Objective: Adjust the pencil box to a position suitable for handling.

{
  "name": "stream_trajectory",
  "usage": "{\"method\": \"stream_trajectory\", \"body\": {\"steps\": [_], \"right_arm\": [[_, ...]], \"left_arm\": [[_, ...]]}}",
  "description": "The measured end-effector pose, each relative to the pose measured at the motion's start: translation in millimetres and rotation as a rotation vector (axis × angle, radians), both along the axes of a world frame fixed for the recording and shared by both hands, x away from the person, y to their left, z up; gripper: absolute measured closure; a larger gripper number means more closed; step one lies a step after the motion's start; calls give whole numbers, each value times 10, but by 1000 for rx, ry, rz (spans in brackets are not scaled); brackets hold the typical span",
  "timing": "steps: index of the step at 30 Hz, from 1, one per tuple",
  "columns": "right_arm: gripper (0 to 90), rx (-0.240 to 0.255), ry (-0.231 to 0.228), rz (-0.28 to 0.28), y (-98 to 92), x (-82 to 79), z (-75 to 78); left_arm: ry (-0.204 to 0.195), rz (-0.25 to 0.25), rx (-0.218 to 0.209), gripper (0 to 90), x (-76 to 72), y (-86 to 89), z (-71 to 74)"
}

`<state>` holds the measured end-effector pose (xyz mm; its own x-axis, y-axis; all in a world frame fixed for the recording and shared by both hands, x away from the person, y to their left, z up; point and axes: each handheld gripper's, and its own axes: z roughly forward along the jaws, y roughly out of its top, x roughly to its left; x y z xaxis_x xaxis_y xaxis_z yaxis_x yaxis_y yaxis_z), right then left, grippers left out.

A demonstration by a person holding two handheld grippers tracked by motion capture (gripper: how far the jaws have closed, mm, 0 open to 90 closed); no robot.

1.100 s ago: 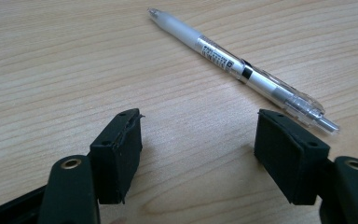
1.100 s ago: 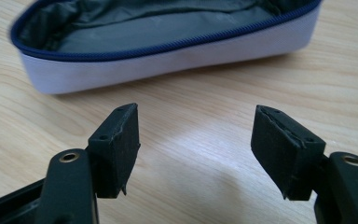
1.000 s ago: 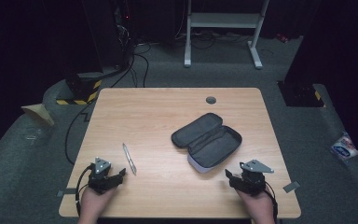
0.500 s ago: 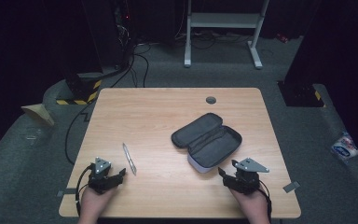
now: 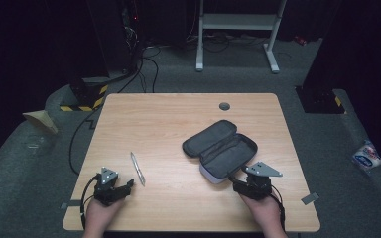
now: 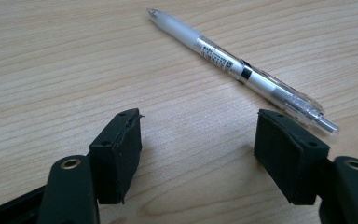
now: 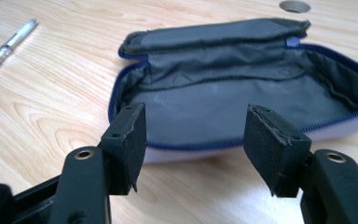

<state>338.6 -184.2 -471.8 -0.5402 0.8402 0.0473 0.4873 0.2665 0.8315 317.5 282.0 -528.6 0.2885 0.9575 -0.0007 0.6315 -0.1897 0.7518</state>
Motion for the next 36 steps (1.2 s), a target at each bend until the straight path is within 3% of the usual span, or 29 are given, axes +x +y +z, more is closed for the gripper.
{"method": "stream_trajectory", "body": {"steps": [8,13,15,17,24,36], "right_arm": [[394,1,-29,29,191,137,145],[352,6,-38,50,273,180,208],[344,20,-42,52,284,152,168],[322,6,-10,74,319,136,97],[390,-6,40,102,364,27,-60],[518,-46,52,146,478,-1,-163]], "left_arm": [[0,0,-3,321,1,-1,0],[-2,1,-3,320,1,-2,-2],[-1,-1,-2,319,1,-1,0],[-1,-3,0,319,3,0,0],[-3,-5,1,319,4,-1,-1],[-6,-3,2,320,3,-4,-2]]}}
